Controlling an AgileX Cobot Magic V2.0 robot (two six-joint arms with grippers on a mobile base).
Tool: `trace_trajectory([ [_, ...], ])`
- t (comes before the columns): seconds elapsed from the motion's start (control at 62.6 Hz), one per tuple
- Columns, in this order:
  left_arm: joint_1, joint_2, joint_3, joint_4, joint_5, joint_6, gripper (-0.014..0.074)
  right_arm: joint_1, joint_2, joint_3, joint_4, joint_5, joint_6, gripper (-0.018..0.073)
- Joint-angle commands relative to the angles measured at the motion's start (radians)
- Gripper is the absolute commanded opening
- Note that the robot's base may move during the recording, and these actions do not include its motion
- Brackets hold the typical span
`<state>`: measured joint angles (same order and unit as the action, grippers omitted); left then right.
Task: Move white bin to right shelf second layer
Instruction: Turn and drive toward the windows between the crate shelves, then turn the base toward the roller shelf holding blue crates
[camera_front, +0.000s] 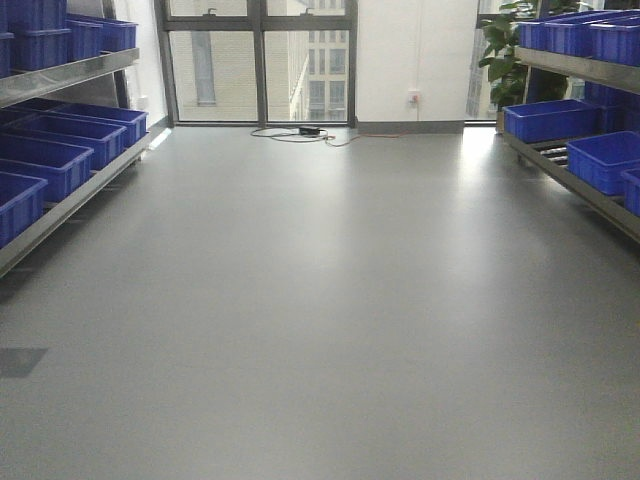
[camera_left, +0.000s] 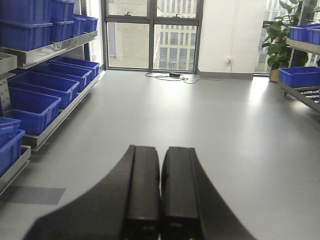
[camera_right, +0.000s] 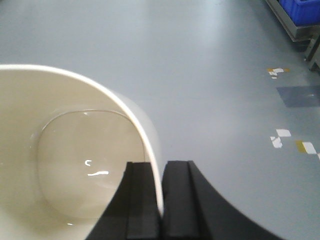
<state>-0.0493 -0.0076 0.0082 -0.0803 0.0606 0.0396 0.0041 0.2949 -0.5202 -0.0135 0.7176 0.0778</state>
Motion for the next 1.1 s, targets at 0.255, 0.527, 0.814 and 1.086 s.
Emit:
trace_trajectory([
  [0.255,-0.003,-0.015,0.027,-0.005,-0.083,-0.005,0.0085,-0.005,0.010,-0.028,-0.005,-0.096,0.003,0.0047],
  [0.527,-0.003,-0.015,0.027,-0.005,-0.083,-0.005,0.0085,-0.005,0.010,-0.028,-0.005,-0.096,0.003,0.0047],
  [0.814,-0.003,-0.015,0.027,-0.005,-0.083,-0.005,0.0085,-0.005,0.010,-0.028,-0.005,-0.096,0.003,0.0047],
  [1.086,-0.003,-0.015,0.027,-0.005,-0.083,-0.005,0.0085,-0.005,0.010,-0.028,-0.005,-0.096,0.003,0.0047],
])
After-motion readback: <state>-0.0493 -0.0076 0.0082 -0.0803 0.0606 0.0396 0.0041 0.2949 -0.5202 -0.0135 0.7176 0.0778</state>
